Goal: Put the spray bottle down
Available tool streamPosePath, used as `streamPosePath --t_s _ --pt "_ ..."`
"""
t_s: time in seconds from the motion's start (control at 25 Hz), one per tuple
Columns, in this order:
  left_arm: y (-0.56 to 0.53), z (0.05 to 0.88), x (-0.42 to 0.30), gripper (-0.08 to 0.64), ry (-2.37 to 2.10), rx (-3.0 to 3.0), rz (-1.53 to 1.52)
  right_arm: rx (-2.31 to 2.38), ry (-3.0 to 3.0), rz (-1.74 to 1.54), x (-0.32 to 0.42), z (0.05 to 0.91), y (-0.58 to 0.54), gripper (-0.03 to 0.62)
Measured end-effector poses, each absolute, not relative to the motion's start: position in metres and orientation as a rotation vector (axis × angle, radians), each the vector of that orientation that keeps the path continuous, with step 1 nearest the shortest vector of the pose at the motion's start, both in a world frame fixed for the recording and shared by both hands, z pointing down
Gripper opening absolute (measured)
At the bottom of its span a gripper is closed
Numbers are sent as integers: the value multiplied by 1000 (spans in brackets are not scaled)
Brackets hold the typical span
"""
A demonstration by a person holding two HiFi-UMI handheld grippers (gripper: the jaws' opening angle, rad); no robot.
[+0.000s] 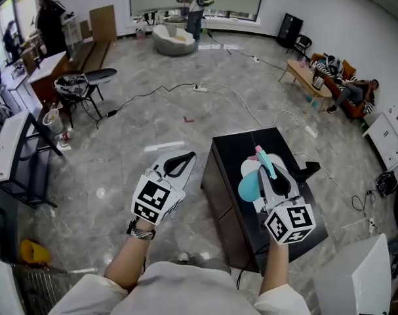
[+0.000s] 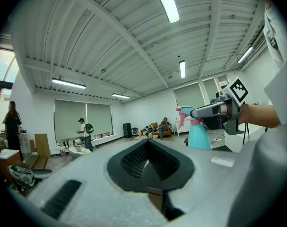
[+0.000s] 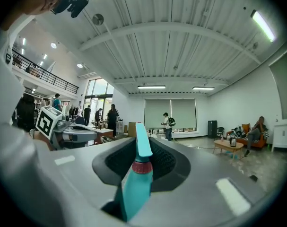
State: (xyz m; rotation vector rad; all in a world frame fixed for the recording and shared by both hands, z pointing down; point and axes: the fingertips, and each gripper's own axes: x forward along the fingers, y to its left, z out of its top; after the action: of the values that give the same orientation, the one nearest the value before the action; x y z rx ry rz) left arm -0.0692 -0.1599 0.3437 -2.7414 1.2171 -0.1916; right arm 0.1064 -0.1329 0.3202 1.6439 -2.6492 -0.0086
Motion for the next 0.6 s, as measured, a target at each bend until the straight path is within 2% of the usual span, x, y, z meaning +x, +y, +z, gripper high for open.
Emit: streamPosePath --t_s 0.6 --pt "-264 381 -72 3 1283 -2780 -231 1598 -2663 -57 105 348 -260 94"
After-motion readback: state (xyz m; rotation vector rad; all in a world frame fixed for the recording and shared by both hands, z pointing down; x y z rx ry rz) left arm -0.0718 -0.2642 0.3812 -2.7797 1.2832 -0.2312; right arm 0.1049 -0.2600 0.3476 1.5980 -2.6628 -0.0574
